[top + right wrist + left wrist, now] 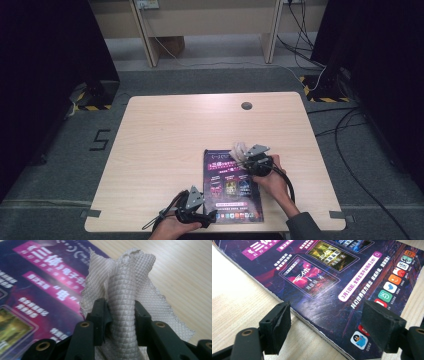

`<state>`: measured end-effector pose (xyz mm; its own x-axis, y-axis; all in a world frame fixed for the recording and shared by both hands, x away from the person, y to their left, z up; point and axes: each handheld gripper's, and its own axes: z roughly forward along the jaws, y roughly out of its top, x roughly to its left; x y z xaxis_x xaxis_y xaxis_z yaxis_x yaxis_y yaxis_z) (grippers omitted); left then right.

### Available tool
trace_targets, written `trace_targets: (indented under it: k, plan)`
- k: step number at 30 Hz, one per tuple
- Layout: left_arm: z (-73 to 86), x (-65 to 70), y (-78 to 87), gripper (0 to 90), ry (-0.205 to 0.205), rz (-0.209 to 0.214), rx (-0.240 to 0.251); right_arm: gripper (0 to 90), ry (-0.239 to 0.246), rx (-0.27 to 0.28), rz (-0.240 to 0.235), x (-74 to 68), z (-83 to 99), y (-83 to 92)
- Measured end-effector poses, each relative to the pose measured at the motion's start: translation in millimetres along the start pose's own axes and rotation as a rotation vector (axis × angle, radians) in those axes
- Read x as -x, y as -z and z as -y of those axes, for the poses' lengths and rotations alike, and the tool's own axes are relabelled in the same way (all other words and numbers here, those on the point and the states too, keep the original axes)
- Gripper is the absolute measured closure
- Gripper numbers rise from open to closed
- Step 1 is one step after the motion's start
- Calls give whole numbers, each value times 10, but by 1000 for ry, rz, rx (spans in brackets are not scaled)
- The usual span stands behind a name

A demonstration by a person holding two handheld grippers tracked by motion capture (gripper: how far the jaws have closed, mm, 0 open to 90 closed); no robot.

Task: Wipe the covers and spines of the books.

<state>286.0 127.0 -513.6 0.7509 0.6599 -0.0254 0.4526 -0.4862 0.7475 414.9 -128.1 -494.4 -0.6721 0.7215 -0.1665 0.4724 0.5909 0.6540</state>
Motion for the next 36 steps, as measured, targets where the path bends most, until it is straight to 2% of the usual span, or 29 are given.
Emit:
trace_targets:
  k: [8, 12, 17, 23, 25, 27, 30, 36]
  plan:
    - [-1, -2, -2, 231, -1, 1, 0, 683, 24, 24, -81, -236, -47, -10]
    - [-1, -9, -4, 223, 4, 0, -2, 683, 57, 33, -109, -370, -95, -29]
    - [2, -11, -6, 220, 0, 0, 1, 682, 73, 45, -160, -534, -145, -53]
    - [-1, -34, 12, 205, -24, 2, -9, 682, 87, 54, -192, -629, -165, -61]
    - [11, -75, 28, 162, 4, 3, -25, 681, 73, 66, -227, -650, -159, -72]
    - [33, -101, 67, 159, 24, 1, -38, 681, 76, 66, -230, -679, -164, -73]
    - [48, -97, 110, 158, 8, -23, -41, 681, 89, 68, -241, -729, -175, -72]
    - [58, -65, 135, 169, 2, -37, -42, 680, 113, 71, -270, -827, -178, -54]
